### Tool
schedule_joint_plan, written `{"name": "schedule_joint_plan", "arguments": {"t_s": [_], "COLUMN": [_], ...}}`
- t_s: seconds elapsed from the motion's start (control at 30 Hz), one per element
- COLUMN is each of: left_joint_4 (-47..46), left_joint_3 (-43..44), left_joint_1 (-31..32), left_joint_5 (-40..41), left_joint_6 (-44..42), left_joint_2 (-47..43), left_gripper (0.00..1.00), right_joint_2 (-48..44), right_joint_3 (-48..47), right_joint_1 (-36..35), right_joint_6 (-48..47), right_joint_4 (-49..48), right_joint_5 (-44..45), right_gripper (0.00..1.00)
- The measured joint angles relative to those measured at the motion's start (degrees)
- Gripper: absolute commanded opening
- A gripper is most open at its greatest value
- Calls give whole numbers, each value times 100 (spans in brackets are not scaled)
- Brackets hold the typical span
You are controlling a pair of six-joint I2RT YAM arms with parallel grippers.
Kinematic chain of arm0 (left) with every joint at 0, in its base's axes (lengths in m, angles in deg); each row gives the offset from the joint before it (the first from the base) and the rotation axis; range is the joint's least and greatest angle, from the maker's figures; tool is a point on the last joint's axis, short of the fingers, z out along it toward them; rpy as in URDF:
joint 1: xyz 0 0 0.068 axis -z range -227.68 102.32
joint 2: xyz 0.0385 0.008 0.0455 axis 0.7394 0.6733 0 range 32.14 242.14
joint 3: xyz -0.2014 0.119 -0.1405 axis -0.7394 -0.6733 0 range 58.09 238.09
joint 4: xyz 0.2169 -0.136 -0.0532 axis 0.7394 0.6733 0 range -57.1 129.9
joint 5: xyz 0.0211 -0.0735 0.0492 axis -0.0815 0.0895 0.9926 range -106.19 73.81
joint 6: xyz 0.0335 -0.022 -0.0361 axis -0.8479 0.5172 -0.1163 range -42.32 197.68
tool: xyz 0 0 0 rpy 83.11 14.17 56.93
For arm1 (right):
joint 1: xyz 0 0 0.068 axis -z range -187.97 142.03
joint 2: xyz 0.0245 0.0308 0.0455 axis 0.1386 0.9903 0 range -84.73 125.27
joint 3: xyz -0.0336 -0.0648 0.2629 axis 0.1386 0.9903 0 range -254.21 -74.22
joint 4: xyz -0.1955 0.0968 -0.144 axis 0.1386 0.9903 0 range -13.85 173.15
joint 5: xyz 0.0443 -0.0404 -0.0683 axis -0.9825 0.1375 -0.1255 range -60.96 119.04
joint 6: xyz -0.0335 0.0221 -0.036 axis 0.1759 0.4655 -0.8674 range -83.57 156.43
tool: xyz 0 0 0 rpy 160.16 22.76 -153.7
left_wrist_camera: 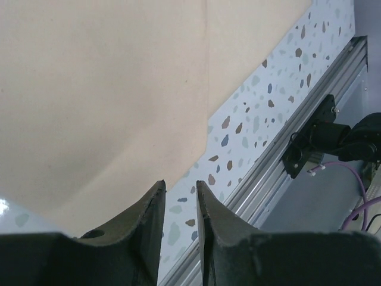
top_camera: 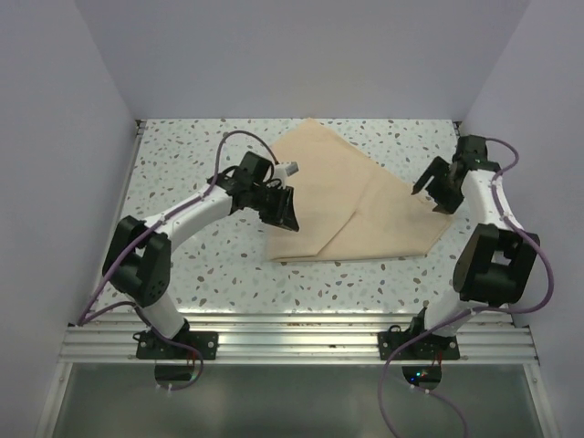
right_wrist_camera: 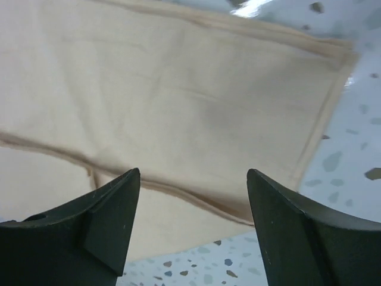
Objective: Prepare the surgical pack
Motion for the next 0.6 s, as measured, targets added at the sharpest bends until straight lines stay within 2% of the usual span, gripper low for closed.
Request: {"name": "schedule_joint_plan", "arguments": {"t_s": [0.13, 0.4, 0.6], "left_joint_4": [-487, -905, -935], "left_joint_3": [122, 280, 1029], "left_joint_1": [-2, 116, 588], "left_joint_5": [-267, -420, -216], "left_joint_6": [201, 560, 658], "left_joint_2": [345, 1106, 1541], "left_gripper": [31, 31, 27], "right_joint_2": [133, 997, 1294], "right_joint_3": [199, 476, 448], "right_joint_1": [483, 1506, 1661], "right_joint_6": [9, -236, -455], "right_joint_4": [-111, -393, -688], "right_joint_5": [428, 544, 269], "right_gripper": [76, 74, 75]}}
